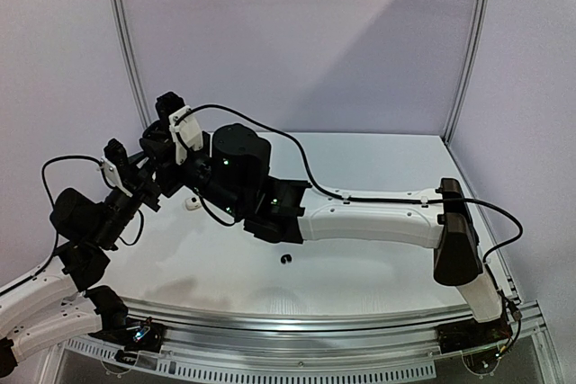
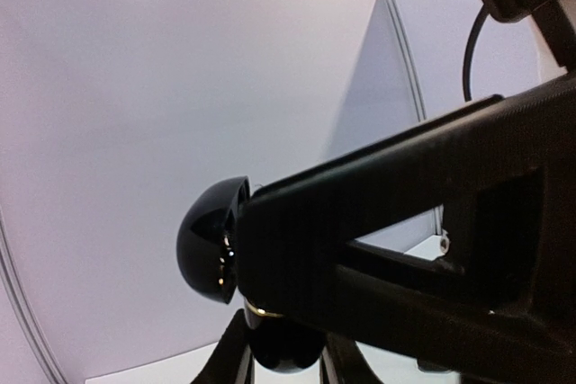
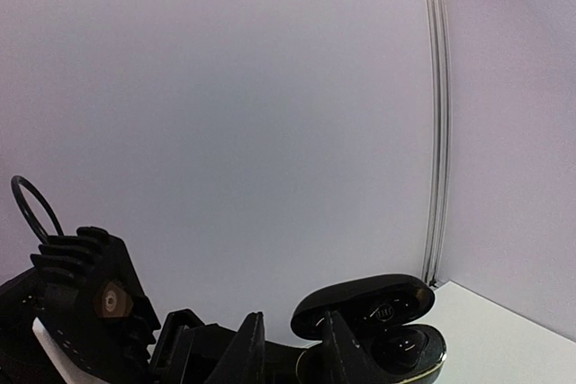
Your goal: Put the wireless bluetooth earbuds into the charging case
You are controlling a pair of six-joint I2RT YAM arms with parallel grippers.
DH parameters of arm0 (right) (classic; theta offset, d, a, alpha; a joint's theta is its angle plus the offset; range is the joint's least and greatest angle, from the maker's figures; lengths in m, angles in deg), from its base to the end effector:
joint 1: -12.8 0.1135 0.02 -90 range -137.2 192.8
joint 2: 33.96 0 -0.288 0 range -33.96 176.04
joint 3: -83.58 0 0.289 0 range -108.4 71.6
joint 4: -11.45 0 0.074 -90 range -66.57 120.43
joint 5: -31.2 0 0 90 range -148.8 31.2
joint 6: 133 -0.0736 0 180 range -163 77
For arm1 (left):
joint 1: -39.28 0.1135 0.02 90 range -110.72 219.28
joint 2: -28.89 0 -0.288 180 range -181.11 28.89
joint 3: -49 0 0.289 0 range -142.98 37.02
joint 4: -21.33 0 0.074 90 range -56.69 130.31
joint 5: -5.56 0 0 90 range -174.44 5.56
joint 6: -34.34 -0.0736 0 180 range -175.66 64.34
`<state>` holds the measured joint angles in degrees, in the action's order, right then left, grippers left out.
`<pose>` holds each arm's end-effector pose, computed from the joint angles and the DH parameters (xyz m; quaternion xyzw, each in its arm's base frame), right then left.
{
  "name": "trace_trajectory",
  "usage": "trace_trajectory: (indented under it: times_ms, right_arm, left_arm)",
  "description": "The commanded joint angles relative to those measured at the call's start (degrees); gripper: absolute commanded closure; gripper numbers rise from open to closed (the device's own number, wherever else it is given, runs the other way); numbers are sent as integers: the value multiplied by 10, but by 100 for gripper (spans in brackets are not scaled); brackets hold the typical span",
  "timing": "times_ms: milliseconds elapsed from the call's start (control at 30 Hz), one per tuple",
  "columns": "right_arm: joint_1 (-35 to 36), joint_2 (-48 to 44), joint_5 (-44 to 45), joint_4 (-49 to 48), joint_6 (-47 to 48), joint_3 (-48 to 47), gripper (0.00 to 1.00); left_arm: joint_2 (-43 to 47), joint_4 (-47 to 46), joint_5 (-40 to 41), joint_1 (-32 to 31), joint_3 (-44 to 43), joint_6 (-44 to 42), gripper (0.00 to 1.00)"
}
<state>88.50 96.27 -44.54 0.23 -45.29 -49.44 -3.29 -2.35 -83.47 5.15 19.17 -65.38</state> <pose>0.1746 0.6115 0.3826 -0.2867 0.5482 0.4327 0.6558 0.1683 -0.1126 0.3087 0.2041 0.5258 -0.1699 0.8081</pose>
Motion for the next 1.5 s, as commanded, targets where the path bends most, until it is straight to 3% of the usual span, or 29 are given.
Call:
trace_trajectory:
  times_ms: [0, 333, 600, 800, 933, 1033, 1133, 1233, 1367, 1467]
  right_arm:
    - [-3, -2, 0, 26, 1, 11, 77]
    - [-3, -18, -5, 24, 21, 3, 77]
    - [-3, -112, -91, 23, 78, 8, 75]
    - [-3, -169, -84, 46, 36, 41, 71]
    - [-4, -243, 77, 176, -83, 126, 64]
    - [-3, -283, 174, 434, -225, 173, 63]
    - [-2, -265, 87, 578, -367, 198, 66]
    - [2, -190, -54, 652, -398, 166, 67]
    - [16, -76, -48, 786, -403, 51, 62]
    - [17, -32, -56, 829, -445, 28, 50]
  left_arm:
    - [4, -17, -1, -9, -14, -5, 100]
    - [3, 7, 13, -6, -22, 9, 100]
    - [9, 110, 31, 9, -34, 90, 100]
    - [9, 144, 33, 23, -42, 118, 100]
    - [19, 167, 36, 38, -45, 126, 100]
    - [26, 176, 36, 54, -42, 137, 100]
    - [30, 180, 32, 73, -40, 144, 100]
    - [33, 174, 28, 82, -34, 142, 100]
    - [46, 167, 22, 88, -17, 141, 100]
    - [49, 163, 17, 91, -7, 141, 100]
